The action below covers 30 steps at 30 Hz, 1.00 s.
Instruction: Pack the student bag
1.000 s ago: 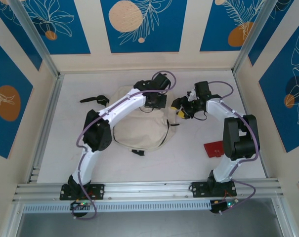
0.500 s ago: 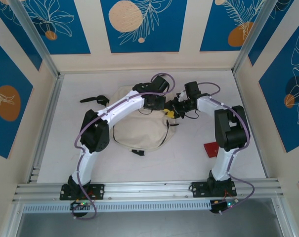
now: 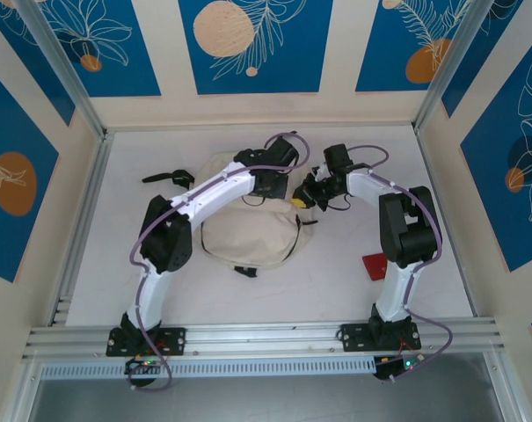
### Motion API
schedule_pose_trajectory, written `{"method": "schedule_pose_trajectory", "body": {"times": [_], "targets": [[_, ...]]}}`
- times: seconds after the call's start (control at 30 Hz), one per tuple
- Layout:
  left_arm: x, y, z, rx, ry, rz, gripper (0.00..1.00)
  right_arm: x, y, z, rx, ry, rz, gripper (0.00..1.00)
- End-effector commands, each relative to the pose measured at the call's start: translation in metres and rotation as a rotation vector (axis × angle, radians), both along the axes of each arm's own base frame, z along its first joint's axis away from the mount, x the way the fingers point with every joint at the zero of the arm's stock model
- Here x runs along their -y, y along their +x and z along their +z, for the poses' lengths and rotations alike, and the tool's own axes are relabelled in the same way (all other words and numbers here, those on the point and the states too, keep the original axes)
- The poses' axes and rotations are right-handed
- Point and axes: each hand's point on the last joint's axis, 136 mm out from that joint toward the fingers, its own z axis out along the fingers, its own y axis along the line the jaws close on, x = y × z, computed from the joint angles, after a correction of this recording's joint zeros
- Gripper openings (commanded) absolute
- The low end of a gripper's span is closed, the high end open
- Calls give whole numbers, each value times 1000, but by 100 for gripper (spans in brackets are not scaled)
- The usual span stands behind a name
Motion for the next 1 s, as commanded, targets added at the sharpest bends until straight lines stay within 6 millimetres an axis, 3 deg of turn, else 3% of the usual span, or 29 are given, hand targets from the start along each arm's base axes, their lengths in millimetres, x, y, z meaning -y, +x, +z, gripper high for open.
{"method": "schedule_pose_trajectory", "body": {"times": [0.0,0.47,0.7,0.97], "targets": [[-50,4,38,76,110,48,0,25,-13,-22,-80,-150,-39,0],[-146,0,9,16,175,213,0,42,-16,-27,-81,-286,-60,0],[-196,-11,-15,-33,191,315,0,17,-20,-20,-54,-254,33,0],[-224,-49,-24,-67,189,360,0,-6,-37,-15,-48,-269,109,0]]}}
